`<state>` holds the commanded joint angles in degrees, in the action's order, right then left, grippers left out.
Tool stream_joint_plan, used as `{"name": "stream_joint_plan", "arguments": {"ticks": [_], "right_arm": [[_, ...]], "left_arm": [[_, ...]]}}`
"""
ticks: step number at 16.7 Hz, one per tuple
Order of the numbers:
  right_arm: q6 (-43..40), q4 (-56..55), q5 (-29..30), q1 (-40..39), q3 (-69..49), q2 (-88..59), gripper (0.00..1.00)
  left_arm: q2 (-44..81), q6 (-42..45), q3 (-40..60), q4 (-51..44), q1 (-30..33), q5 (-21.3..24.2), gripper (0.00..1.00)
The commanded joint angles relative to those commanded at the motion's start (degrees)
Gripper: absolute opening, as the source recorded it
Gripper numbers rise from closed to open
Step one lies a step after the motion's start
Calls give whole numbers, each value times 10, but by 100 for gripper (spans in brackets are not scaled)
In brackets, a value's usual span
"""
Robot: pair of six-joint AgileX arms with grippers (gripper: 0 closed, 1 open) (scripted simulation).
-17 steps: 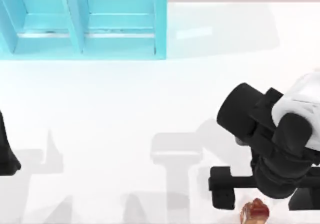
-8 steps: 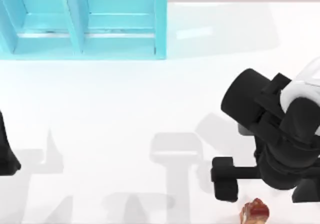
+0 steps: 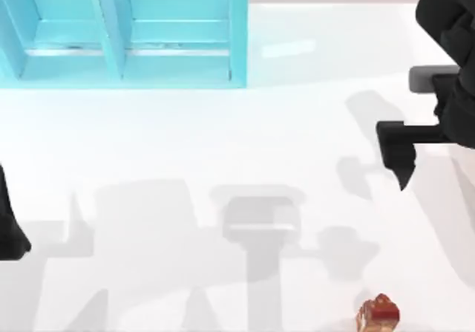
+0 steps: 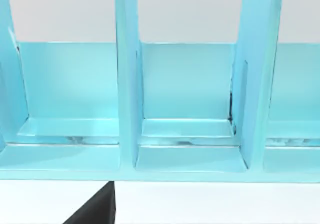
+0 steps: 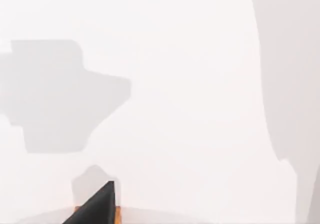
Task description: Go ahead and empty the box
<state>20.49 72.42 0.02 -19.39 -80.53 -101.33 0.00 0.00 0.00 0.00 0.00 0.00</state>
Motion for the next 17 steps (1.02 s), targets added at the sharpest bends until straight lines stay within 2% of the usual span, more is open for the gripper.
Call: {"name": "stream_joint_plan", "arguments": {"ticks": [5,8,12,17], "right_arm": [[-278,60,0,277,-164,-100,100],[-395,83,0,393,-238,-140,100],[-466,94,-1,464,-286,-162,100],[-468,93,0,465,-286,-160,100]], "left_arm": [[0,0,0,0,0,0,100],[0,0,0,0,0,0,100],[0,0,0,0,0,0,100],[0,0,0,0,0,0,100]]}}
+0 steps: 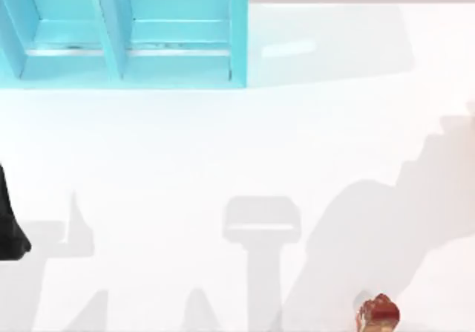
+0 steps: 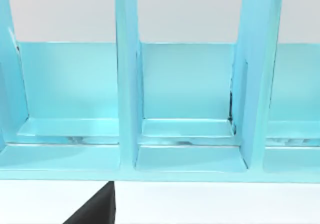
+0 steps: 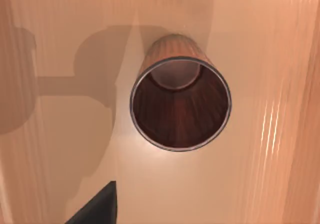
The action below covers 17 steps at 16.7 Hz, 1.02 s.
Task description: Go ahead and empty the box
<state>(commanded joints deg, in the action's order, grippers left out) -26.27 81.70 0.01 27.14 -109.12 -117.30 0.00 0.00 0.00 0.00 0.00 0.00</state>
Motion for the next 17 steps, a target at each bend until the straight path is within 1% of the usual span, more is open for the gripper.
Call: {"name": "stream_joint_plan", "arguments": {"ticks": [2,4,10,12,16,17], "right_arm": [[0,-9,0,0,9,-2,100],[1,-42,-1,0,40,-6,100],[3,-196,-1,-2,174,-22,100],[2,-215,0,-1,193,-24,100],[2,-216,0,0,194,-25,100],[2,-216,0,0,194,-25,92]], "left_arm": [[0,0,0,0,0,0,100],[0,0,0,0,0,0,100],[0,0,0,0,0,0,100],[0,0,0,0,0,0,100],[0,0,0,0,0,0,100],[0,0,0,0,0,0,100]]}}
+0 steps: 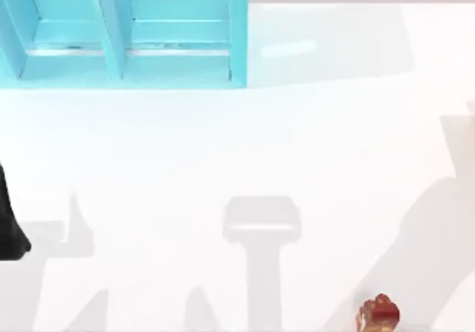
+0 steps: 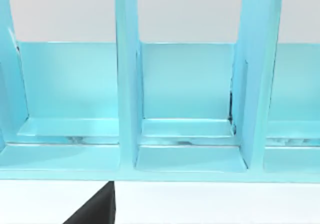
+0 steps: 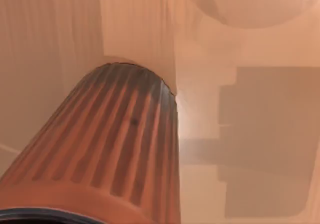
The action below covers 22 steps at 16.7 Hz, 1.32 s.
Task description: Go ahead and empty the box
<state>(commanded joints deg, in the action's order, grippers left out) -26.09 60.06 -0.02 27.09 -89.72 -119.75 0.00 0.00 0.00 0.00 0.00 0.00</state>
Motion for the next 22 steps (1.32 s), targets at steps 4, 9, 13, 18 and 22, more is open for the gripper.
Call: {"name": "stream_joint_plan", "arguments": {"ticks": [4,9,13,18,22], "right_arm": [[0,0,0,0,0,0,62],[0,0,0,0,0,0,25],[0,0,0,0,0,0,0],[0,0,0,0,0,0,0],[1,2,-1,-1,-2,0,0]], "left_arm": [[0,0,0,0,0,0,100],[0,0,0,0,0,0,100],[0,0,0,0,0,0,100],[0,0,0,0,0,0,100],[0,0,0,0,0,0,100]]}}
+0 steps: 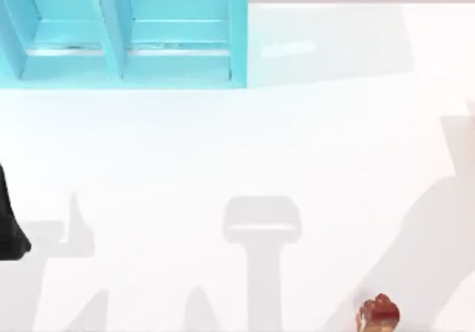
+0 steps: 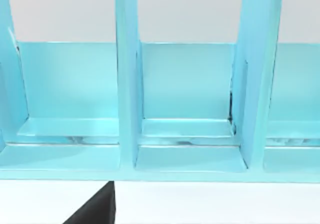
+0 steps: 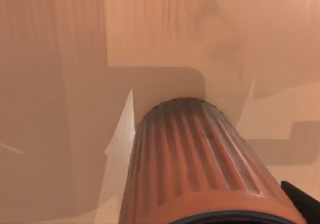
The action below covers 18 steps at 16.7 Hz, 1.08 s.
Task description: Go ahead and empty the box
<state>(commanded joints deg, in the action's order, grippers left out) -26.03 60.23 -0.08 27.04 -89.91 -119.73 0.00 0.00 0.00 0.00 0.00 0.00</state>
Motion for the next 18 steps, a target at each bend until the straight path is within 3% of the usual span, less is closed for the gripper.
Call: {"name": "stream_joint_plan", "arguments": {"ticks": [3,11,18], "right_arm": [[-1,40,-1,-3,-40,-1,0],[-2,274,0,3,-265,7,0],[-1,290,0,1,-280,6,0]], "left_arm": [[0,0,0,0,0,0,100],[0,0,0,0,0,0,100],[0,0,0,0,0,0,100]]}}
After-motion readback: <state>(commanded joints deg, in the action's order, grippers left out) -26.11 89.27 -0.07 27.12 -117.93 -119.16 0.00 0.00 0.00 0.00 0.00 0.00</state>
